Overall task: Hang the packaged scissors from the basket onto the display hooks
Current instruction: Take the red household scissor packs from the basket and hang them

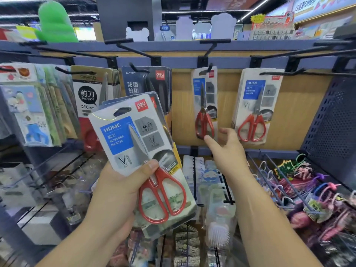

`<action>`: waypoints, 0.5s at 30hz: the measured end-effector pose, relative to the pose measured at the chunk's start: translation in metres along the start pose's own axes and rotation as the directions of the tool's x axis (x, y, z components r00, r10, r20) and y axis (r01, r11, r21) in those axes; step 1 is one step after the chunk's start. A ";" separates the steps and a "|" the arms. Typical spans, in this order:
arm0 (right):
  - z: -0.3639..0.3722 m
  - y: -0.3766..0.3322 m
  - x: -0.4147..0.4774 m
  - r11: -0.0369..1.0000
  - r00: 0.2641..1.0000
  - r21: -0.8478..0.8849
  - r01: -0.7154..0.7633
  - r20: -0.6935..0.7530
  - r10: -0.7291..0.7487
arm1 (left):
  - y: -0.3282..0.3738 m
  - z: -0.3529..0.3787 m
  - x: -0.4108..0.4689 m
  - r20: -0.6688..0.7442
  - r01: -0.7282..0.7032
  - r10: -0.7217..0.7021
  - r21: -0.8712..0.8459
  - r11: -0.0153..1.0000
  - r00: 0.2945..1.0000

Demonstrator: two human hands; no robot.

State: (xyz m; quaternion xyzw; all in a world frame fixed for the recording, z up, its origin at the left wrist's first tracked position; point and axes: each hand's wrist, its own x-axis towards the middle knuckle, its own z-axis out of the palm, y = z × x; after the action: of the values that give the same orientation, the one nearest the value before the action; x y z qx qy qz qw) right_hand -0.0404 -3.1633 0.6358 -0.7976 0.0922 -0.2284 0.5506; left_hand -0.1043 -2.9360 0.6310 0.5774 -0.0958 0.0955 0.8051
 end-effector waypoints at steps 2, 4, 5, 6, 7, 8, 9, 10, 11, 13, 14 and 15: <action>-0.005 -0.005 -0.026 0.997 0.999 0.074 0.038 0.005 -0.038 | -0.001 0.004 -0.001 0.015 0.012 -0.012 -0.010 1.000 1.000; -0.006 -0.010 -0.057 0.982 0.993 0.183 0.053 0.090 -0.071 | -0.003 0.009 -0.003 0.031 0.021 -0.020 -0.022 1.000 0.999; -0.006 -0.013 -0.074 0.972 0.982 0.227 0.055 0.166 -0.094 | -0.004 0.011 -0.005 0.038 0.026 -0.025 -0.032 0.999 0.999; -0.005 -0.016 -0.090 0.967 0.963 0.248 0.060 0.240 -0.122 | -0.005 0.014 -0.006 0.042 0.029 -0.027 -0.042 0.999 0.999; -0.005 -0.017 -0.103 0.968 0.945 0.239 0.077 0.293 -0.147 | -0.006 0.016 -0.007 0.044 0.031 -0.029 -0.048 0.998 0.999; -0.003 -0.015 -0.113 0.973 0.934 0.205 0.102 0.316 -0.164 | -0.008 0.019 -0.008 0.046 0.036 -0.033 -0.052 0.998 0.998; -0.002 -0.012 -0.120 0.978 0.933 0.164 0.129 0.313 -0.176 | -0.009 0.022 -0.009 0.050 0.047 -0.044 -0.058 0.997 0.998; -0.001 -0.008 -0.124 0.980 0.939 0.134 0.146 0.292 -0.180 | -0.010 0.024 -0.011 0.049 0.064 -0.060 -0.066 0.996 0.997; -0.001 -0.004 -0.126 0.981 0.946 0.129 0.147 0.270 -0.177 | -0.011 0.026 -0.012 0.042 0.083 -0.080 -0.072 0.994 0.996; -0.001 0.003 -0.128 0.982 0.959 0.137 0.130 0.236 -0.160 | -0.012 0.031 -0.016 0.029 0.114 -0.112 -0.078 0.990 0.993; -0.001 0.006 -0.129 0.982 0.963 0.139 0.127 0.221 -0.156 | -0.012 0.033 -0.018 0.035 0.123 -0.121 -0.085 0.989 0.992; -0.001 0.009 -0.130 0.981 0.965 0.146 0.125 0.211 -0.154 | -0.013 0.034 -0.019 0.043 0.130 -0.126 -0.093 0.987 0.991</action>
State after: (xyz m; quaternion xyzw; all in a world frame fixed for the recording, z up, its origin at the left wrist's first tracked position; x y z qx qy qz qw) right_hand -0.1543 -3.1161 0.5937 -0.7847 -0.0413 -0.1819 0.5912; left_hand -0.1207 -2.9732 0.6251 0.5447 -0.0780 0.0283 0.8345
